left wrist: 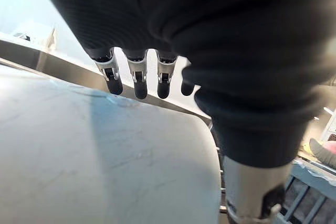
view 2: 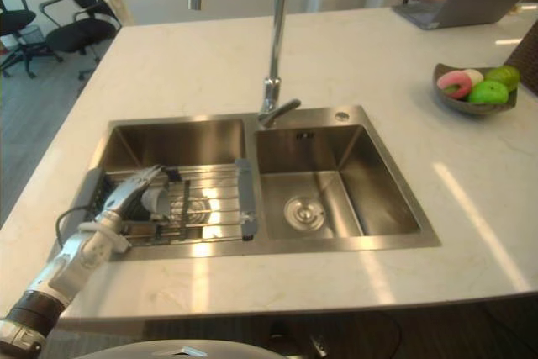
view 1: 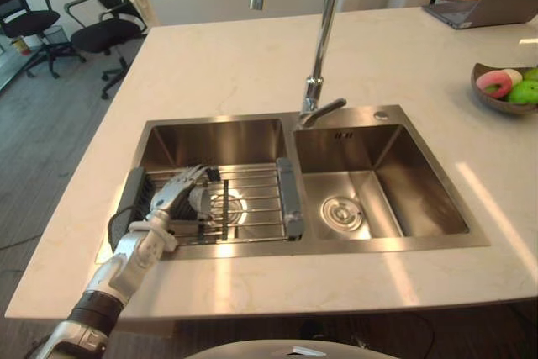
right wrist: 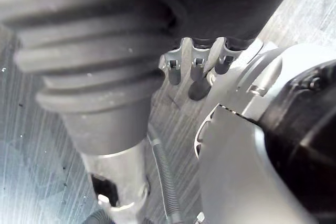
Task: Walk over to the sink, pick up the cup, carry it to the dishwasher, place the cup inside the dishwasher, then close the dishwasher door
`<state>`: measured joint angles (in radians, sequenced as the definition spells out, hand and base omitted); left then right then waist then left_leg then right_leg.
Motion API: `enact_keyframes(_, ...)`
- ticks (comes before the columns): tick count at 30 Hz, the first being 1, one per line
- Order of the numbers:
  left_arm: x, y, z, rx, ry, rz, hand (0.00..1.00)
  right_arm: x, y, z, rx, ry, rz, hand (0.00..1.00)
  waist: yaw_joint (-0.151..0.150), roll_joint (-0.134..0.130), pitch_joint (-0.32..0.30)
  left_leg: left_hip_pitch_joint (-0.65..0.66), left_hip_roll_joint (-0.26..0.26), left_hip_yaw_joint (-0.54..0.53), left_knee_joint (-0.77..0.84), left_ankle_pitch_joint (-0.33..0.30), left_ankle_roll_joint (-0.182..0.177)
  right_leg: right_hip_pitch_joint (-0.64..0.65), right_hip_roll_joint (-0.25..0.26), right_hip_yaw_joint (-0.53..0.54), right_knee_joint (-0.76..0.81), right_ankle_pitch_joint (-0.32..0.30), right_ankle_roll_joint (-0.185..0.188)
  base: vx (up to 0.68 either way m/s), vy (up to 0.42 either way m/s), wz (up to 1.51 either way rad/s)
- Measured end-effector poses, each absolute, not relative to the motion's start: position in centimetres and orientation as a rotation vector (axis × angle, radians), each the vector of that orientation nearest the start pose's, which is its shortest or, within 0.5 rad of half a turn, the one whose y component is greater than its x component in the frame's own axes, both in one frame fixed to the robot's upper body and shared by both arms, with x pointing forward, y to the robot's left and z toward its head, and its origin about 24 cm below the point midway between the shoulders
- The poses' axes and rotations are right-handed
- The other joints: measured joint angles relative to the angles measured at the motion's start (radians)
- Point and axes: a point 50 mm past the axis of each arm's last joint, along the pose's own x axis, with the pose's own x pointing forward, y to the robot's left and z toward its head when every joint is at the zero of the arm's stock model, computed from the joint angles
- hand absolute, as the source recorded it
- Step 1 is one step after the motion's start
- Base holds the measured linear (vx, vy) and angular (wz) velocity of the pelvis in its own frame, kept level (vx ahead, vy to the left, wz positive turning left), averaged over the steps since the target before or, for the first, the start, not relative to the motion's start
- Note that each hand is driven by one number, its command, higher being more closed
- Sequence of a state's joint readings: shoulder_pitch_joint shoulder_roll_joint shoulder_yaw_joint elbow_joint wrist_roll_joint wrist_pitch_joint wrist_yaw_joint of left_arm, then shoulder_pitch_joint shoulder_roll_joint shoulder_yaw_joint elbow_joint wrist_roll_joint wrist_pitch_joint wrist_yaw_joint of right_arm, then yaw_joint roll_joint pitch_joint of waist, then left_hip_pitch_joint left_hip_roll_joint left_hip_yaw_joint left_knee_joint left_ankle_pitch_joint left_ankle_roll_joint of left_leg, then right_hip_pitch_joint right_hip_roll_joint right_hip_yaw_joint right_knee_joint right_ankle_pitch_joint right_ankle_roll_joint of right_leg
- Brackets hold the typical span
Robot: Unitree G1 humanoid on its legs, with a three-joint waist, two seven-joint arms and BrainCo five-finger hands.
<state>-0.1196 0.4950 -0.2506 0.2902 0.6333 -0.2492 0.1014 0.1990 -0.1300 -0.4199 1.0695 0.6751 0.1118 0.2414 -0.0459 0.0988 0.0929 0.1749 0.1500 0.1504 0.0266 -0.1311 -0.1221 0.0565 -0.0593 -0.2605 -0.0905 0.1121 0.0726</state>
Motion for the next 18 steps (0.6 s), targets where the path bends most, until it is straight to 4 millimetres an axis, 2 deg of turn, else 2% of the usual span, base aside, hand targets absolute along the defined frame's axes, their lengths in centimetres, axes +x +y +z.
enact_keyframes(12, 26.46, 19.27, 2.33, 1.082, -0.059, -0.431, 0.0, 3.69, -23.79, -16.15, 0.857, 0.958, -0.665, 0.0, -0.002, 0.004, 0.0, -0.001, 0.001, -0.016, -0.003, 0.001, -0.001, 0.01, -0.005, -0.034, 0.0, -0.009, 0.003, 0.0, 0.005, 0.05)
enact_keyframes(18, 26.28, 19.52, 2.58, 1.071, -0.079, -0.446, 0.0, 3.99, -23.79, -16.13, 0.859, 0.952, -0.661, 0.0, 0.014, 0.005, 0.0, -0.02, -0.005, -0.052, -0.003, 0.009, -0.007, 0.014, -0.015, -0.083, 0.0, -0.013, 0.008, -0.01, 0.007, 0.18)
